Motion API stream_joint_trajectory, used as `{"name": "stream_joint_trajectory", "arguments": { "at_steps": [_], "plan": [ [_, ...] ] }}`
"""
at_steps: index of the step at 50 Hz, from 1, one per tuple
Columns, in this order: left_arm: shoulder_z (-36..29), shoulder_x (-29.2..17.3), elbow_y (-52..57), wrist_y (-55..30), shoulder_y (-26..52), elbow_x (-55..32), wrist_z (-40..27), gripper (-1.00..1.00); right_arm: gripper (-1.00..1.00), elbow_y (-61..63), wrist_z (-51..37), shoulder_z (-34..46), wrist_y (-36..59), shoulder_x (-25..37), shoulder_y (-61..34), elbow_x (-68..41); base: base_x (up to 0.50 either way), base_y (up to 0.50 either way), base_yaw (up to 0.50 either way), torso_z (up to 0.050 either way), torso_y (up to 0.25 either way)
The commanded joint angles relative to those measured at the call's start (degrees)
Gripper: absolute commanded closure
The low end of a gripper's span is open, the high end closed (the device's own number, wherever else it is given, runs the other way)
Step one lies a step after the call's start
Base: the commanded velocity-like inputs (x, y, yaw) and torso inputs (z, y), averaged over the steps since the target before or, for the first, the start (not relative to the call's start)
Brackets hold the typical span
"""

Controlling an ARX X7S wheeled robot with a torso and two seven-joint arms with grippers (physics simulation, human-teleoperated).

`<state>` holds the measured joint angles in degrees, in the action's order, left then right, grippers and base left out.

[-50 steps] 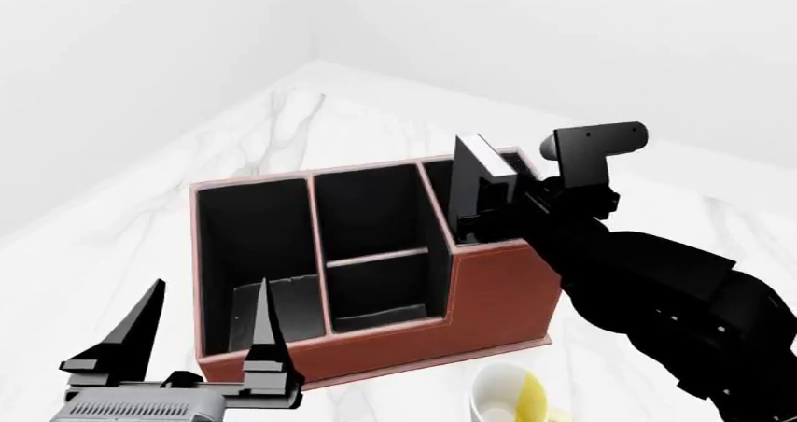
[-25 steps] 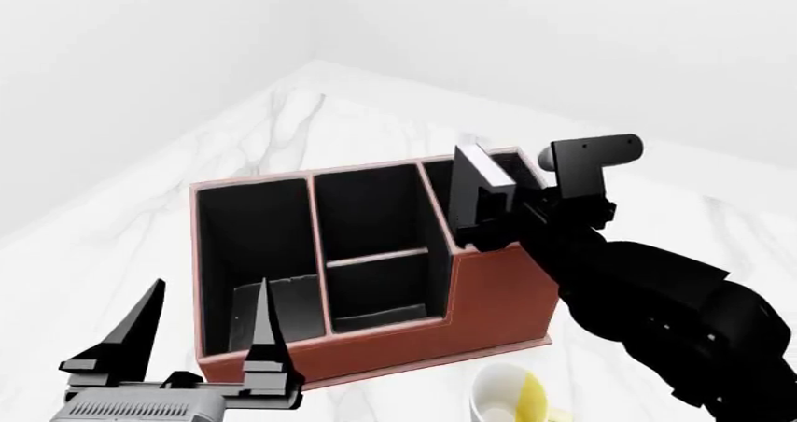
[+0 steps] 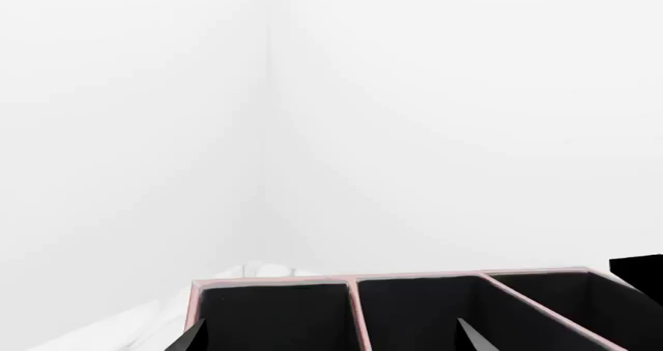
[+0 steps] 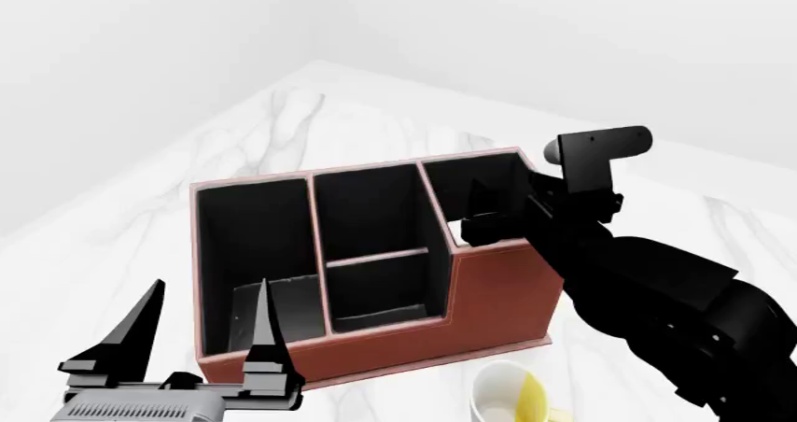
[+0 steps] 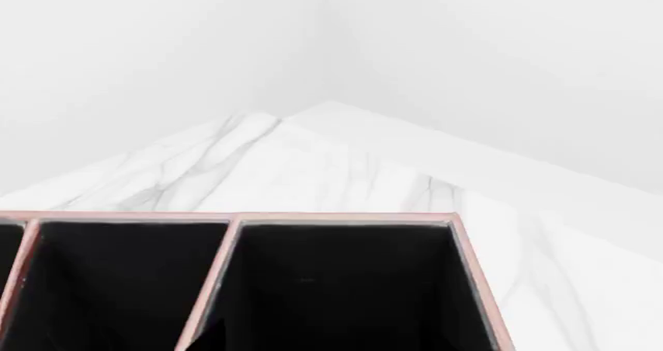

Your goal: Pick up the book and place it in the right compartment of the caddy.

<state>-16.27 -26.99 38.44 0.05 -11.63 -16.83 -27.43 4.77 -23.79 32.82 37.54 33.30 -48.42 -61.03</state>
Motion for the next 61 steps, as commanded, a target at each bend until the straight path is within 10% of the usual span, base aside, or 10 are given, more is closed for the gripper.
{"name": "stream_joint_trajectory", "arguments": {
  "at_steps": [1,61],
  "plan": [
    [-0.07,-0.14,0.11,-0.04,0.03,-0.09,-0.17,-1.00,-1.00,0.29,0.47,-0.05,-0.38,0.18,-0.11,1.06,0.00,0.00,0.00,0.000,0.000],
    [-0.04,-0.97,0.70,2.63,-0.58,0.12,-0.38,-1.00,-1.00,28.72,-7.63,-17.17,-32.62,10.09,18.77,19.24,0.00,0.00,0.00,0.000,0.000]
  ]
}}
